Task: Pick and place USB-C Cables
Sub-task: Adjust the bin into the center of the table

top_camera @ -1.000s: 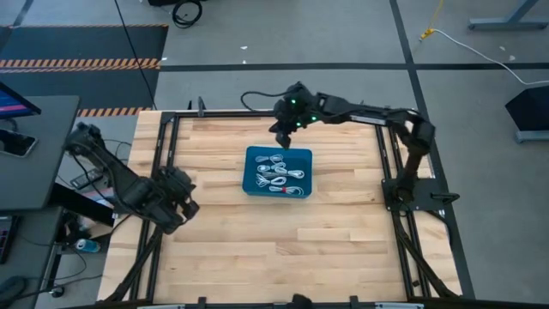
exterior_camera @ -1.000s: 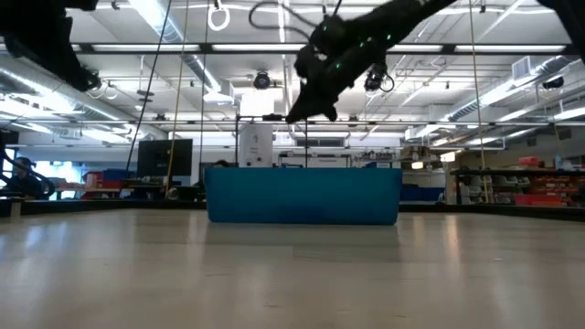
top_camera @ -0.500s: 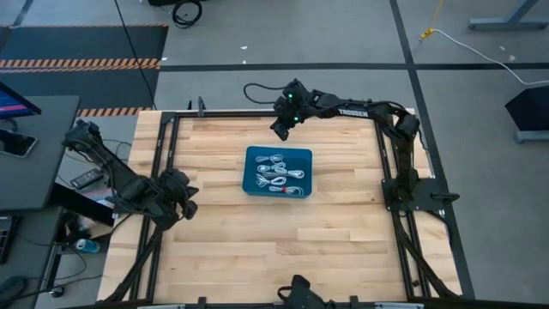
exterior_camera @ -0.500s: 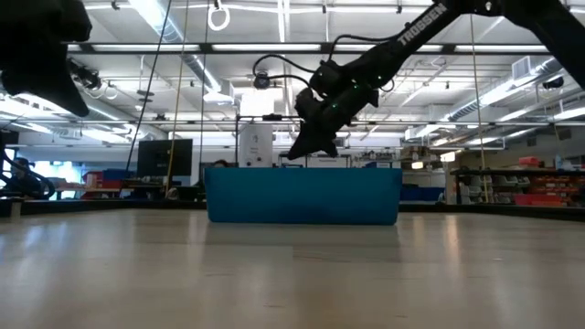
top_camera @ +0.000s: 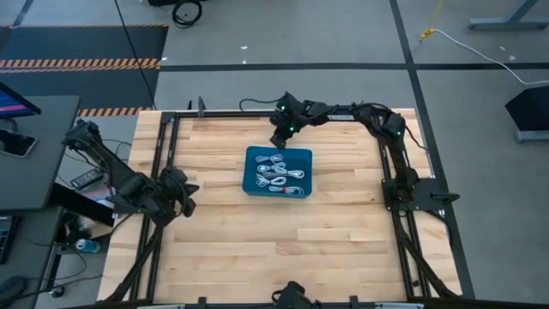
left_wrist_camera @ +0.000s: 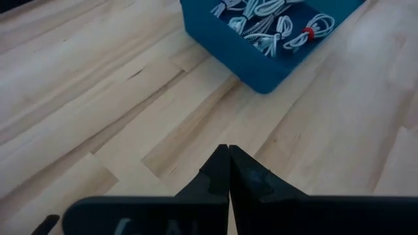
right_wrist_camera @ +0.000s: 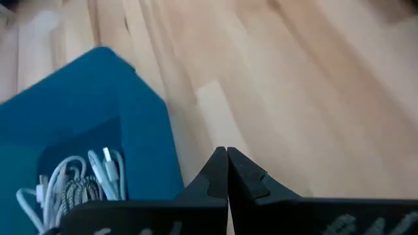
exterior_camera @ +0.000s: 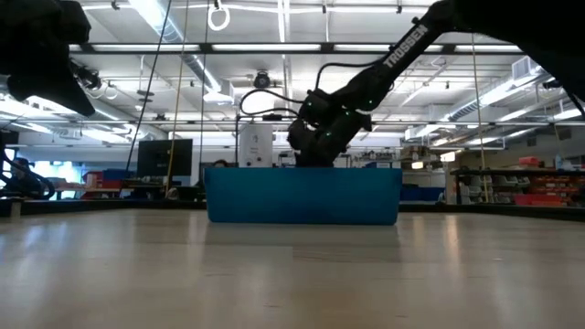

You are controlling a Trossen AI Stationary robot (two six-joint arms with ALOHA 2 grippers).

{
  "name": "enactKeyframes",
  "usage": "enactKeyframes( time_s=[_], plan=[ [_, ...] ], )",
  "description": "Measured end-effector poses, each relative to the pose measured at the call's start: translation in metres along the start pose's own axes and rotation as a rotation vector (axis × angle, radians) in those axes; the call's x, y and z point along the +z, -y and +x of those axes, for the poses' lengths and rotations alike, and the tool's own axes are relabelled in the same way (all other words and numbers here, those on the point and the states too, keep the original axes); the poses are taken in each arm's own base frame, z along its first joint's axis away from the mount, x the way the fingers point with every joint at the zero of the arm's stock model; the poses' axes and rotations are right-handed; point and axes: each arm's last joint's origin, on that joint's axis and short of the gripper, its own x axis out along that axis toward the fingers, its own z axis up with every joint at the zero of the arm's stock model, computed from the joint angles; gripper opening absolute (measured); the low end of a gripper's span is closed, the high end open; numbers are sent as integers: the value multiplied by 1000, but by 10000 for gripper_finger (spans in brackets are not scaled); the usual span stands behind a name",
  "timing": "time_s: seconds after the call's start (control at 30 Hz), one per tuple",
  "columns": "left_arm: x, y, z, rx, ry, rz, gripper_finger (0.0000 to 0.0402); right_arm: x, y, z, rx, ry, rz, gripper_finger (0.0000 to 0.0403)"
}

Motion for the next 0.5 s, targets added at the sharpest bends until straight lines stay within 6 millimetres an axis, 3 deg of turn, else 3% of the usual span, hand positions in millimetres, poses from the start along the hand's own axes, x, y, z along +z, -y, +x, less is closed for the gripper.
enactKeyframes(
  time_s=[0.3, 0.5],
  plan=[
    [4, -5, -4, -19, 31, 18, 2, -6, -21, 17, 40, -35, -18, 0],
    [6, -9, -6, -21, 62, 23, 2, -10, -46, 26, 74, -62, -46, 0]
  ],
)
